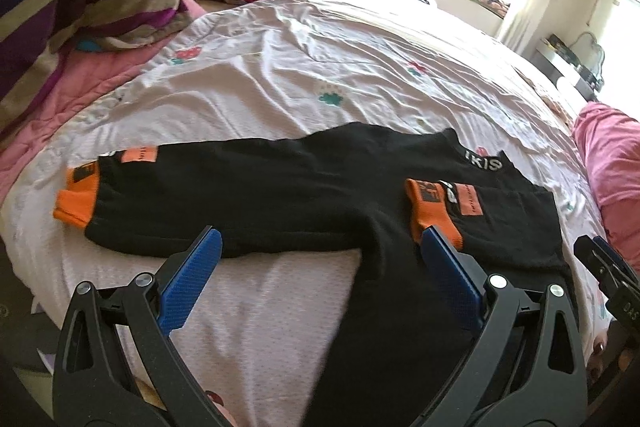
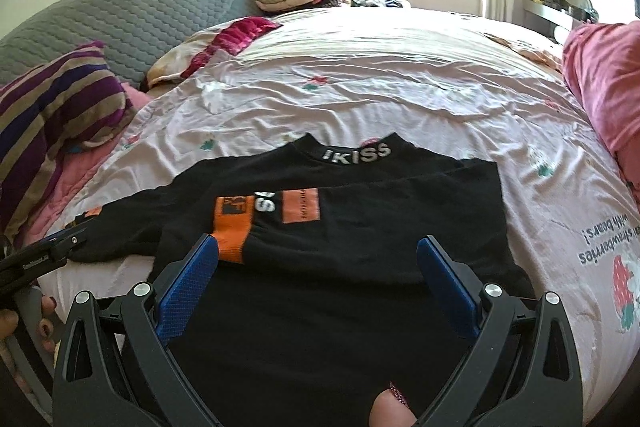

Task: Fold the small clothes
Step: 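Move the left tool toward the orange cuff of the other sleeve, then close the left tool on the other orange sleeve cuff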

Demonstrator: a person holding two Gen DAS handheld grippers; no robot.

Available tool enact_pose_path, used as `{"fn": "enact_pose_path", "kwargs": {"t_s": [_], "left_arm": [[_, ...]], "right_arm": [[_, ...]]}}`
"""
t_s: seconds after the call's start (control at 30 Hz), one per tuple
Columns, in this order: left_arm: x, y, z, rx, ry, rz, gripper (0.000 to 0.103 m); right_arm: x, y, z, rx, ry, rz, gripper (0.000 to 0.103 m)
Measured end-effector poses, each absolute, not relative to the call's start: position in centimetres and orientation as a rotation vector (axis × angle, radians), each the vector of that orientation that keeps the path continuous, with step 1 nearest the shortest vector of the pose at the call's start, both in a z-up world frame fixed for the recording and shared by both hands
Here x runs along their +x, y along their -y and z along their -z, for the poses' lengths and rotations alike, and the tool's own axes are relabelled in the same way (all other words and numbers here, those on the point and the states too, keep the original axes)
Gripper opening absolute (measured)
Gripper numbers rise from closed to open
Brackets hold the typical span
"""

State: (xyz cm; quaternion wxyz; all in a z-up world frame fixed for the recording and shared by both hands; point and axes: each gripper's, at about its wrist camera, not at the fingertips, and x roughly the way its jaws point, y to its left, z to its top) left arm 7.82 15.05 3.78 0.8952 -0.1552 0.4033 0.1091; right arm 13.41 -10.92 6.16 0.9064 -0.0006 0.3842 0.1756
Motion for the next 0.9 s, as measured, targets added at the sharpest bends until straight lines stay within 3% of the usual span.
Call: {"fn": "enact_pose_path", "kwargs": {"t_s": [0.9], "left_arm": [[4.1,-24.7,-1.6,-0.468,-0.841,-0.431,0.093]], "right_arm": [[13.0,1.8,-6.1,-0.100,-0.788,-0.542,0.098]]}}
